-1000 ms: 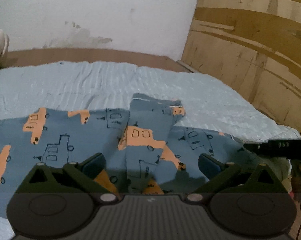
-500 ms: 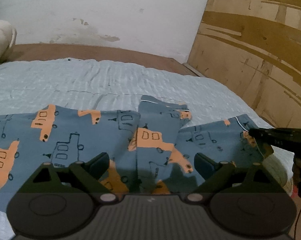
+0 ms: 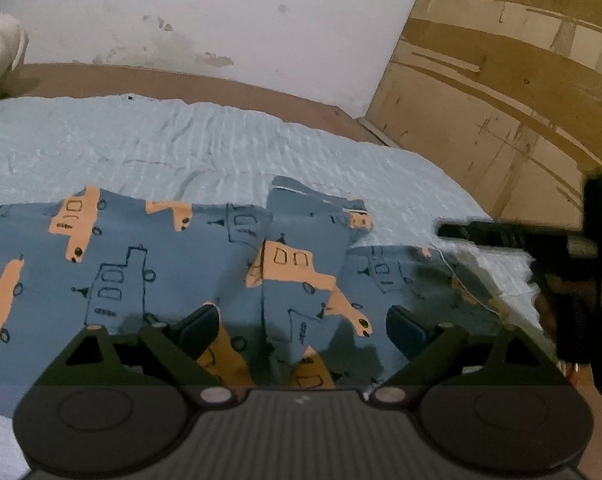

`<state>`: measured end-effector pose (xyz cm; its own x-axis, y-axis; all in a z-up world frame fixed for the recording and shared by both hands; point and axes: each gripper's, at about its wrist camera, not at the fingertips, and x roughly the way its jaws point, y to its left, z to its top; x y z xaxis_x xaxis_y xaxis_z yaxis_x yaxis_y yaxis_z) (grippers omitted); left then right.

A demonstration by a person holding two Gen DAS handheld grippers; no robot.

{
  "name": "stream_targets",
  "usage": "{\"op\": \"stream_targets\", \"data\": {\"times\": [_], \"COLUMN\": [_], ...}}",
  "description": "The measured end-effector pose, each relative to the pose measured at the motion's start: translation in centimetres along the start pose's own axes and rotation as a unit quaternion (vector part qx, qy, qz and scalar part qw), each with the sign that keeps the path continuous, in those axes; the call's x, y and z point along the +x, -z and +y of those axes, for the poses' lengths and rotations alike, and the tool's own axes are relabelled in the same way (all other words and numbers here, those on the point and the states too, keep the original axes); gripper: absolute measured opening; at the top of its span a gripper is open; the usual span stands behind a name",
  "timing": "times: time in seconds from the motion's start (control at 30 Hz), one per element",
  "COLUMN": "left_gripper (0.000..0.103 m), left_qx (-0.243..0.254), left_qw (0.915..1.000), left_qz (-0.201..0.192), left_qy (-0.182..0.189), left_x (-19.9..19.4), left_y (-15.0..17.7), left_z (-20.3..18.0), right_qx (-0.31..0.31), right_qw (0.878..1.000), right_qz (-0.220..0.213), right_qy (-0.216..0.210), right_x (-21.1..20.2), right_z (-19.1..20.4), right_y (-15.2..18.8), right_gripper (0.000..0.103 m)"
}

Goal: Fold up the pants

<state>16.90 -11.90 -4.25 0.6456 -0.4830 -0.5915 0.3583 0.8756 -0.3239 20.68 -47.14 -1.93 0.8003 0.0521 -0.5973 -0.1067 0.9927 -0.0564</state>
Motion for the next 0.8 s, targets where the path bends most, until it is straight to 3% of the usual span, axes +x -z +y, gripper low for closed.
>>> {"op": "stream_targets", "data": {"times": [0.07,0.17,0.23,0.27,0.33,0.37,0.5,0.57,0.6,0.63,0.7,0.8], "left_gripper": [0.093,0.085,0.075,0.070,0.058,0.054,0.023,0.012,0.006,0.002,0.001,0.000], "left_qx": [-0.007,-0.021,-0.034,-0.041,-0.060,-0.068,-0.082,-0.072,-0.066,-0.059,-0.044,-0.016], "left_qw": [1.0000,0.9997,0.9993,0.9990,0.9979,0.9973,0.9960,0.9969,0.9974,0.9979,0.9989,0.9999], "left_qz": [0.005,0.012,0.016,0.018,0.025,0.028,0.037,0.031,0.027,0.024,0.017,0.001], "left_qy": [0.001,0.006,0.006,0.007,0.003,0.000,0.002,0.009,0.009,0.009,0.003,-0.006], "left_x": [0.2,0.4,0.4,0.4,0.5,0.6,0.8,0.7,0.6,0.5,0.1,-0.6], "left_y": [0.2,0.3,0.3,0.4,0.3,0.4,0.2,0.2,0.1,0.1,-0.1,-0.4], "left_z": [0.0,0.1,0.3,0.5,0.9,1.2,1.7,1.4,1.2,0.9,0.4,-0.4], "right_qx": [0.013,0.024,0.028,0.029,0.028,0.028,0.017,0.015,0.008,0.001,0.027,0.064], "right_qw": [0.999,0.994,0.992,0.991,0.989,0.989,0.988,0.985,0.985,0.986,0.986,0.988], "right_qz": [0.004,0.014,0.026,0.036,0.059,0.074,0.128,0.152,0.157,0.158,0.147,0.101], "right_qy": [-0.043,-0.102,-0.122,-0.126,-0.129,-0.126,-0.083,-0.075,-0.065,-0.056,-0.078,-0.097], "right_x": [1.4,4.3,6.6,8.0,10.5,11.9,16.2,17.6,18.0,18.1,17.4,14.5], "right_z": [1.0,3.6,5.9,7.1,9.2,10.2,13.1,13.9,14.1,14.0,12.8,10.2], "right_y": [-2.0,-5.1,-7.1,-8.0,-9.5,-10.0,-11.1,-10.8,-10.6,-10.4,-10.1,-10.0], "right_gripper": [0.088,0.088,0.086,0.084,0.071,0.069,0.064,0.044,0.027,0.021,0.004,0.003]}}
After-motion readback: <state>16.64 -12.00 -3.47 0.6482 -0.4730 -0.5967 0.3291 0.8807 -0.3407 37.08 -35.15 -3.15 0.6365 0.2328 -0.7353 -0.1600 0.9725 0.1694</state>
